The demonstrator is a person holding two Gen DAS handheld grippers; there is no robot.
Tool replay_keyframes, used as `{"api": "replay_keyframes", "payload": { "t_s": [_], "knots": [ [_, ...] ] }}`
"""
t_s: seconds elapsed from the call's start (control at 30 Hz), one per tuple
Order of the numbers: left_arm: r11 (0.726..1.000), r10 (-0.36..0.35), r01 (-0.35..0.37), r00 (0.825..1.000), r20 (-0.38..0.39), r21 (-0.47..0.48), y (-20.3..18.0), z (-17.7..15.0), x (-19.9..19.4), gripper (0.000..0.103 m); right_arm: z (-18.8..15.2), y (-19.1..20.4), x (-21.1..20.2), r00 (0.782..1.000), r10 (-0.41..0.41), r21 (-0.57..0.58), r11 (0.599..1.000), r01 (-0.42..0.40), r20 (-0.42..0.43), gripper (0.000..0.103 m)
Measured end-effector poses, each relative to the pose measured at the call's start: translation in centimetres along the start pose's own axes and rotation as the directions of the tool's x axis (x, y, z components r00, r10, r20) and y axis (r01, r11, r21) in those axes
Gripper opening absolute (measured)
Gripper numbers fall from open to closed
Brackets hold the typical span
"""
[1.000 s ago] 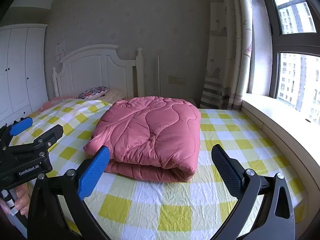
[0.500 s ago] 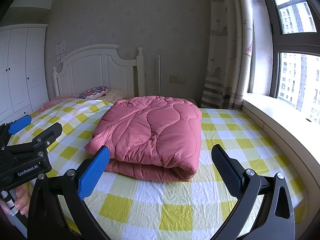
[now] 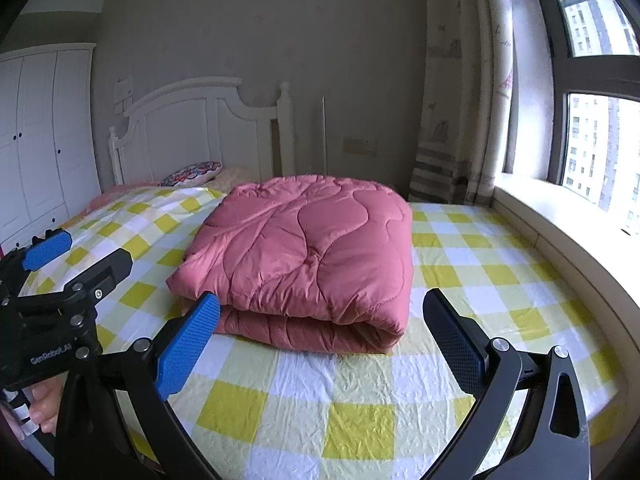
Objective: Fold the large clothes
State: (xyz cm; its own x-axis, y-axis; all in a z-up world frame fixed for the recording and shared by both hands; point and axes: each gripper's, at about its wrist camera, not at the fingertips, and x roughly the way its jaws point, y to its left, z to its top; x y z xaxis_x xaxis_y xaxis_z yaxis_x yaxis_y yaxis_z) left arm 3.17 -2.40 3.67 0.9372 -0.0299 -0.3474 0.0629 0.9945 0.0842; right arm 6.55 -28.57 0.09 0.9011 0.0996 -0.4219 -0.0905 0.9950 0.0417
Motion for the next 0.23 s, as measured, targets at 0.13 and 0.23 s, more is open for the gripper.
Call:
{"api": "replay_keyframes", "payload": {
  "t_s": [0.13,0.23],
  "knots": [
    [0.998,-0.045,0.048,0.996,-0.076,0.037,2.2,0.9,3.7,0.101,2.1,-5.1,1.9,0.995,-0.052,-0.023,0.998,0.050,-0.080,0.098],
    [1.000,0.021,-0.022,0.990,-0.142,-0.001,8.9,3.3,8.8,0.101,4.8,-14.3,2.1,0.975,-0.192,0.051,0.979,0.199,-0.117,0.098]
  ]
}}
